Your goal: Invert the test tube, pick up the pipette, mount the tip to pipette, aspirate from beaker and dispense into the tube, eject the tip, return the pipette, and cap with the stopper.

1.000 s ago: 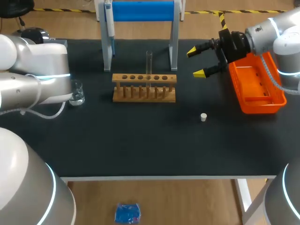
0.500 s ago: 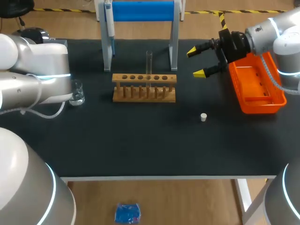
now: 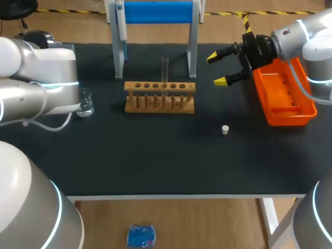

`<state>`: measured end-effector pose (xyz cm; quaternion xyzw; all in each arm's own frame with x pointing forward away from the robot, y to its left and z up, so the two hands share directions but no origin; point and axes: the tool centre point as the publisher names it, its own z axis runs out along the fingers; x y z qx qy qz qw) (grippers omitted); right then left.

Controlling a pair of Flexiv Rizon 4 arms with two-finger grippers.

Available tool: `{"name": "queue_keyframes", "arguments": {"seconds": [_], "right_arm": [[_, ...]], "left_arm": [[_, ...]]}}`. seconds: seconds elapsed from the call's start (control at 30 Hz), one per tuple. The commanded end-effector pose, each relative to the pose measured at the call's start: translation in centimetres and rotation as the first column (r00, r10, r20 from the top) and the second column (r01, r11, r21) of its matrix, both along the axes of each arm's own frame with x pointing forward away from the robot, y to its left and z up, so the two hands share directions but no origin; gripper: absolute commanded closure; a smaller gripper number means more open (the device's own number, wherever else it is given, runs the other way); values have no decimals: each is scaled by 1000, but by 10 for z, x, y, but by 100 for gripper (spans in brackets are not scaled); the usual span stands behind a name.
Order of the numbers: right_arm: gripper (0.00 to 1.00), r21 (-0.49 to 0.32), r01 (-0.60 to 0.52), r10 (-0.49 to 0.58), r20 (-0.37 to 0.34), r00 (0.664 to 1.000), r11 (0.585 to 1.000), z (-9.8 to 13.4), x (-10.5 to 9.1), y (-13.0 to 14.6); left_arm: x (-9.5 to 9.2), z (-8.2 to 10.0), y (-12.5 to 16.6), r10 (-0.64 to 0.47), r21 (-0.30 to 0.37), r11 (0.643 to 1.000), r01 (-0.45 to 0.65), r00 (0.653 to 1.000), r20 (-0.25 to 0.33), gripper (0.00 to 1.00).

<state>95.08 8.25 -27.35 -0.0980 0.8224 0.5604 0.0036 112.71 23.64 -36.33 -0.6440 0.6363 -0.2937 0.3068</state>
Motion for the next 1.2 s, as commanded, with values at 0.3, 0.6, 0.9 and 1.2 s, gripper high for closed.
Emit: {"name": "queue_keyframes", "arguments": {"seconds": [0.3,0.6,0.9,1.2], "right_arm": [[0,-2,-1,1,-1,1000,1000,1,0,0],[0,-2,-1,1,-1,1000,1000,1,0,0],[0,-2,-1,1,-1,1000,1000,1,0,0],[0,-2,-1,1,-1,1000,1000,1,0,0]], "left_arm": [[5,-1,0,0,11,1000,0,1000,-13,62],[6,-2,2,5,13,1000,-5,1000,-15,64],[7,-2,2,7,12,1000,-7,1000,-14,65],[8,-3,3,2,20,1000,-2,1000,-20,75]]}}
